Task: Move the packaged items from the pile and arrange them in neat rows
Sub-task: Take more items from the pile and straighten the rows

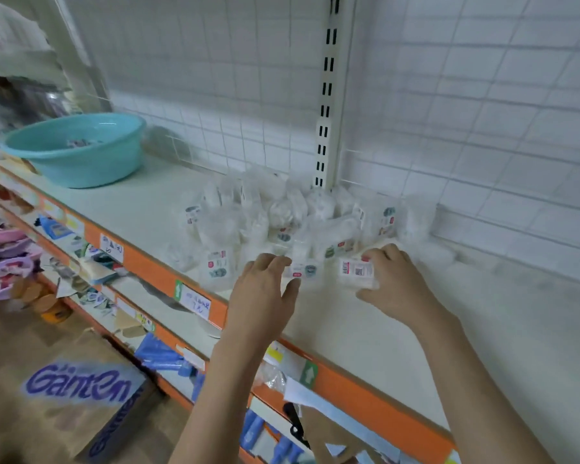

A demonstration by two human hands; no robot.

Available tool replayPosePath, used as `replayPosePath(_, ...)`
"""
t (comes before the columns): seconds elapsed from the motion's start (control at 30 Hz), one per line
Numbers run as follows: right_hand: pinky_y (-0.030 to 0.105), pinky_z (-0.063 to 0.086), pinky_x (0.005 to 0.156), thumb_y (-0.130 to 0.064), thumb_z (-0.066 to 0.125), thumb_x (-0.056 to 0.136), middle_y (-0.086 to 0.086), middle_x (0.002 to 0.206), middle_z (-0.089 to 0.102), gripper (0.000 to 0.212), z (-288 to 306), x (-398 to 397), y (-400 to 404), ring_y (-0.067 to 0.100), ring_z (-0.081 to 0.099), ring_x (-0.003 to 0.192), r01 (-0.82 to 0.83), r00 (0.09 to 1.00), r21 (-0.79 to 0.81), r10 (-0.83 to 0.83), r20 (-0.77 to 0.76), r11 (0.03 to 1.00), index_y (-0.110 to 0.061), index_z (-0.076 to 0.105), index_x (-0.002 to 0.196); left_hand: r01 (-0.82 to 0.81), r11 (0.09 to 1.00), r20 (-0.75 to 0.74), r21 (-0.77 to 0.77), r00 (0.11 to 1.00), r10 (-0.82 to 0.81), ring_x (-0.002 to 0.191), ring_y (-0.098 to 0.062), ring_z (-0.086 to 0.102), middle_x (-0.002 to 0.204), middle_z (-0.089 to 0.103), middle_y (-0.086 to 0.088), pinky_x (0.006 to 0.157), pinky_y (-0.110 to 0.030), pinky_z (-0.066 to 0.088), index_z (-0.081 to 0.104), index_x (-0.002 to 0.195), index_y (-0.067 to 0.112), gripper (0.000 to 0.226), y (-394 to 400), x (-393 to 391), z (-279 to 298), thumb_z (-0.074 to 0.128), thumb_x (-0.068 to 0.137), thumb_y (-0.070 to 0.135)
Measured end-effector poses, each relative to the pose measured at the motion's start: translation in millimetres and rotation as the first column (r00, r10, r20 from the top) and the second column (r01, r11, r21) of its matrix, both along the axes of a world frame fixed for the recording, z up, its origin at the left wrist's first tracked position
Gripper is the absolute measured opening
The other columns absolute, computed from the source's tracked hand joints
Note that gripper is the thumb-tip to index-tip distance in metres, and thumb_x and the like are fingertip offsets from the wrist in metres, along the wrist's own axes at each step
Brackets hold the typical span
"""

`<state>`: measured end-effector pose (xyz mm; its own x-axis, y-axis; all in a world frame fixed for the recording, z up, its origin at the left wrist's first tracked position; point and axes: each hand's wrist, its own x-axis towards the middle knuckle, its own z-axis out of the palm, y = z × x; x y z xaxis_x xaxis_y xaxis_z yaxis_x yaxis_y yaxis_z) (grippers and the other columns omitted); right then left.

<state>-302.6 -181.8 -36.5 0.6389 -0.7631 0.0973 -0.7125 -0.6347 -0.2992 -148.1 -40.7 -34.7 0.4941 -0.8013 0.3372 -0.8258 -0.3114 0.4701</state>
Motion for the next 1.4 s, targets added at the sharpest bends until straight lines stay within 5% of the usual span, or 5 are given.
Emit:
replayPosePath(0.4, 0.019, 0.032, 0.075, -0.023, 0.072, 0.075, -0.002, 0.115, 0.039, 0.057, -3, -70, 25, 0.019, 0.05, 0.103, 0.3, 0.921, 0.066, -0.307, 0.239, 0.952, -0.017, 0.047, 0.126, 0.06, 0.982, -0.09, 0.181, 0.995, -0.044, 0.114, -0.037, 0.044, 0.125, 0.048, -0.021, 0.093, -0.038, 0.038, 0.026, 0.138, 0.003, 0.059, -105, 19, -6, 0.047, 0.083, 0.005)
replayPosePath(0.7, 0.022, 0.034, 0.083, -0.022, 0.071, 0.076, -0.002, 0.12, 0.043, 0.057, -6, -99, 28, 0.019, 0.048, 0.109, 0.292, 0.905, 0.037, -0.289, 0.314, 0.956, -0.016, 0.046, 0.127, 0.03, 0.976, -0.027, -0.216, 0.999, -0.036, 0.075, -0.019, 0.047, 0.114, 0.059, -0.013, 0.065, -0.023, 0.031, 0.035, 0.139, 0.013, 0.057, -72, -14, 25, 0.05, 0.086, 0.001)
replayPosePath(0.9, 0.021, 0.031, 0.084, -0.019, 0.071, 0.076, -0.002, 0.117, 0.043, 0.058, 5, -180, 41, 0.018, 0.045, 0.109, 0.347, 0.874, 0.029, -0.334, 0.354, 0.938, -0.016, 0.046, 0.128, 0.15, 0.95, -0.07, -0.274, 0.982, -0.175, 0.105, -0.031, 0.057, 0.12, 0.06, -0.011, 0.083, -0.032, 0.043, 0.048, 0.13, 0.009, 0.051, -60, -107, 23, 0.058, 0.08, 0.001)
replayPosePath(1.17, 0.018, 0.023, 0.081, -0.01, 0.07, 0.066, 0.005, 0.111, 0.044, 0.057, 1, -369, 62, 0.023, 0.039, 0.098, 0.414, 0.883, -0.058, -0.386, 0.266, 0.908, -0.013, 0.051, 0.12, 0.281, 0.923, -0.032, -0.263, 0.953, -0.3, 0.066, -0.029, 0.048, 0.078, 0.048, 0.001, 0.058, -0.032, 0.033, 0.048, 0.102, 0.007, 0.033, -47, -293, 2, 0.058, 0.071, 0.005)
replayPosePath(1.4, 0.024, 0.036, 0.079, -0.018, 0.074, 0.07, -0.004, 0.107, 0.036, 0.056, 12, -491, 96, 0.019, 0.049, 0.092, 0.46, 0.831, 0.017, -0.437, 0.343, 0.888, -0.017, 0.049, 0.12, 0.433, 0.842, -0.122, -0.322, 0.863, -0.491, 0.063, -0.017, 0.044, 0.085, 0.051, 0.002, 0.052, -0.018, 0.027, 0.043, 0.101, 0.011, 0.024, -20, -423, 3, 0.059, 0.084, 0.005)
